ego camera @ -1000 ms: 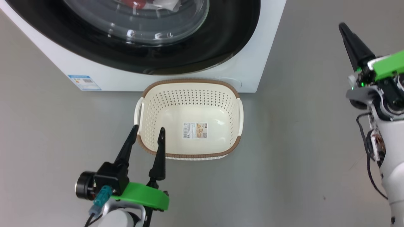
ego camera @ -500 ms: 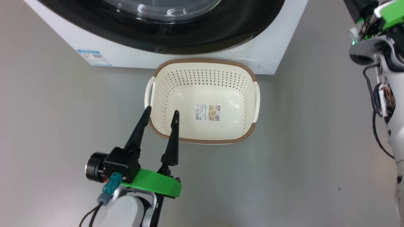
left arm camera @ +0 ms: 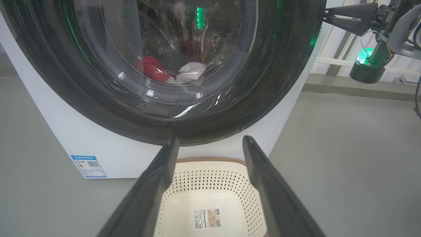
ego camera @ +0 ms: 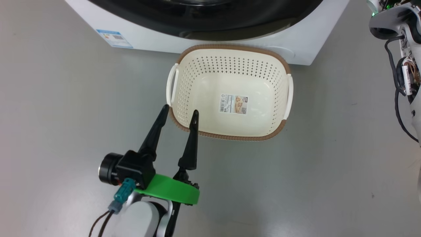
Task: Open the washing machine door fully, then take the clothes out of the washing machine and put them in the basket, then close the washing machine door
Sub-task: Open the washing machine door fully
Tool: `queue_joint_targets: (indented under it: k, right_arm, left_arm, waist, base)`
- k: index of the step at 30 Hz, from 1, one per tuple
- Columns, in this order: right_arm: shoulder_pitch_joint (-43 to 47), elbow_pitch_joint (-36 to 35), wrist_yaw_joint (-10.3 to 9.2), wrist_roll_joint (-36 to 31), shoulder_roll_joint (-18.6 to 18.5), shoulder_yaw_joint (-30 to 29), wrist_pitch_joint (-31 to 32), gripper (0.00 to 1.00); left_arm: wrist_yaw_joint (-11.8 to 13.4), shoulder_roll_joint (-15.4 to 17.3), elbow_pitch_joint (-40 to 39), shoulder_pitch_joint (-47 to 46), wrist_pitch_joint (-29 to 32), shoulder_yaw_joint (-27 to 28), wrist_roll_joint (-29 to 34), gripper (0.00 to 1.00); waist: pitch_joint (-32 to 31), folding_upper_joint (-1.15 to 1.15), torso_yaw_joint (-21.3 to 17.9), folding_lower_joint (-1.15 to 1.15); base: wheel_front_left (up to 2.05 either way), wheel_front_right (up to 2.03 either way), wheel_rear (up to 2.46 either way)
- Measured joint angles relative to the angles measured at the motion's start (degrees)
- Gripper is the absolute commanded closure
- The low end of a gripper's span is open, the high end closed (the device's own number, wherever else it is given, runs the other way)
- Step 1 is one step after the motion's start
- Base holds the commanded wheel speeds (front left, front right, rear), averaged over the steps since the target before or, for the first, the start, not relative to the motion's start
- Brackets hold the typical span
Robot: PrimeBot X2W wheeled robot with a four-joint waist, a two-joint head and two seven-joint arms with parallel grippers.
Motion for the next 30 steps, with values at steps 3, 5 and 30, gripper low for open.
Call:
queue_joint_targets:
  k: [3, 5, 30]
  right_arm:
    - [-0.9, 0.7, 0.00, 0.0, -0.1, 0.1, 0.0, 1.00]
    - [-1.6, 1.1, 0.00, -0.2, -0.1, 0.3, 0.4, 1.00]
    - [-4.2, 4.5, -0.01, 2.0, -1.8, -0.6, 7.2, 1.00]
  left_arm:
    - [0.5, 0.0, -0.6, -0.3, 0.0, -0.8, -0.9, 0.00]
    - [0.8, 0.0, -0.7, -0.4, 0.0, -1.1, -1.1, 0.00]
    - [1.8, -0.1, -0.8, -1.8, 0.0, -3.2, -1.9, 0.00]
  waist:
    - [0.7, 0.00, 0.8, 0.00]
    - [1.0, 0.00, 1.3, 0.00]
    - [2.2, 0.00, 2.7, 0.00]
  base:
    - [0.00, 0.00, 0.00]
    - [0.00, 0.00, 0.00]
    - [0.00, 0.00, 0.00]
